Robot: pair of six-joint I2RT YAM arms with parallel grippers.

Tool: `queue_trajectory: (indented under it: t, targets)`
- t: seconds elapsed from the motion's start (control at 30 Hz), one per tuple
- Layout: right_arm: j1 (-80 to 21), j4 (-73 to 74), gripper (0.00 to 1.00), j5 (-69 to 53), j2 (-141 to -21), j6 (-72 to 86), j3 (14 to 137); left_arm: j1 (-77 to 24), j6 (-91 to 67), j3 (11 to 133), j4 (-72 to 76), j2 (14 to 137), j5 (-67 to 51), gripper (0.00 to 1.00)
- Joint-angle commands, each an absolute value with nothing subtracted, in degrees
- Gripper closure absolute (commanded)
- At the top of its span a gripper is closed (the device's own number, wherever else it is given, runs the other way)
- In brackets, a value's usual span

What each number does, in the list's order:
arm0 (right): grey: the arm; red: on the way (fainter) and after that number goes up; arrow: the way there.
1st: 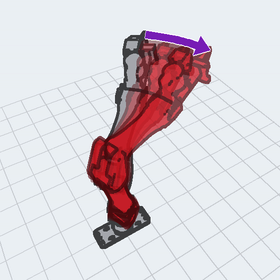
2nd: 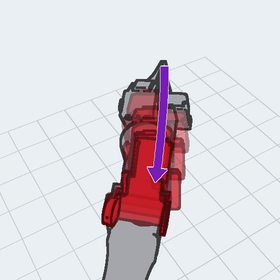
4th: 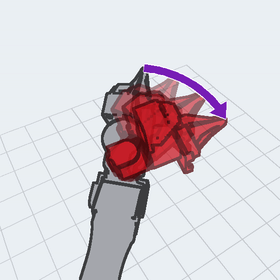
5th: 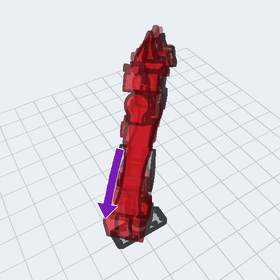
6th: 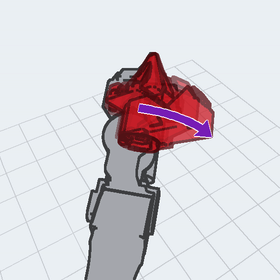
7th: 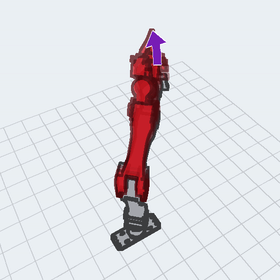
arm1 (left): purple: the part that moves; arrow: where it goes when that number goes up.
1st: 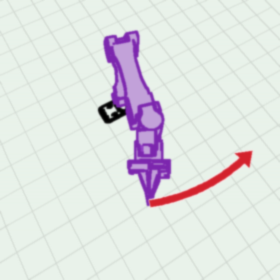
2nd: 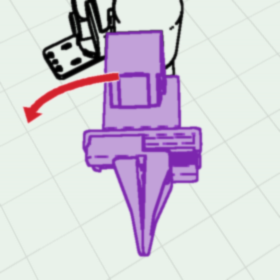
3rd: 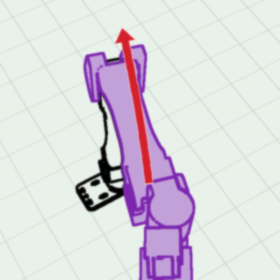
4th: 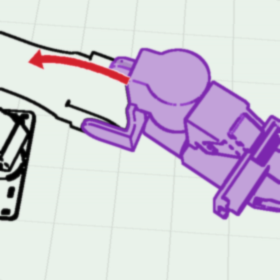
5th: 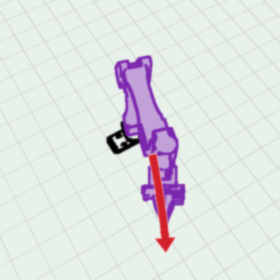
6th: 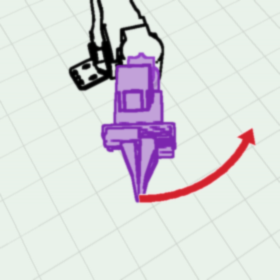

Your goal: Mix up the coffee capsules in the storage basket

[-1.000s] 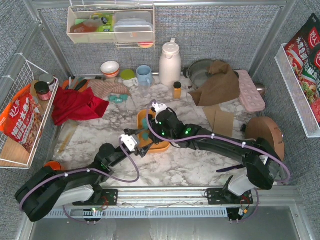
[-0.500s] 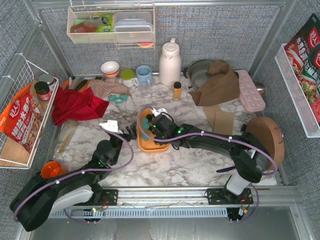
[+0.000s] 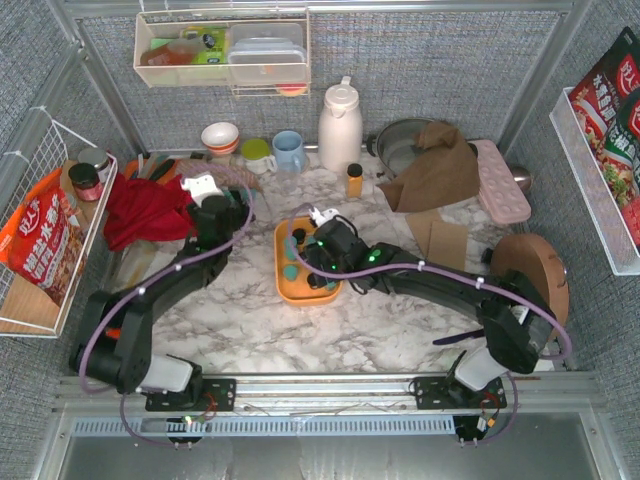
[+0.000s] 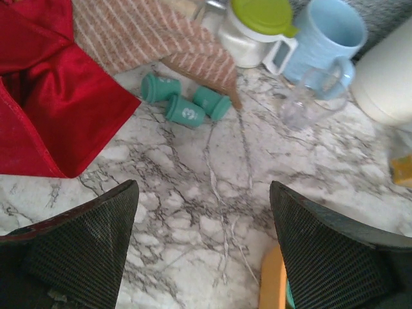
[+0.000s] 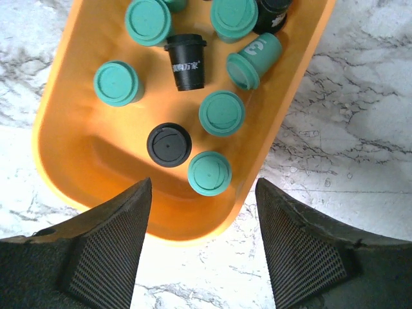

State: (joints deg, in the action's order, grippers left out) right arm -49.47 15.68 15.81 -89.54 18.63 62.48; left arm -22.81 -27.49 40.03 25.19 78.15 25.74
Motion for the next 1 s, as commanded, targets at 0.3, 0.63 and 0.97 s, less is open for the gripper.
queue_trajectory:
  t: [0.3,0.63,0.97]
  targets:
    - [-47.18,7.36,0.30,13.18,-78.17,11.14,53.45,-11.56,-29.91,69.45,4.20,107.79,16.98,0.17]
    - [-44.16,4.13,0.30,9.67,-75.20,12.55,49.03,-10.22,-28.33,84.30,-4.22,119.98,15.77,0.27]
    - [-43.09,4.14,0.30,8.53,-74.19,13.14,48.29,-10.11,-27.58,88.76,-7.19,125.54,12.82,0.33]
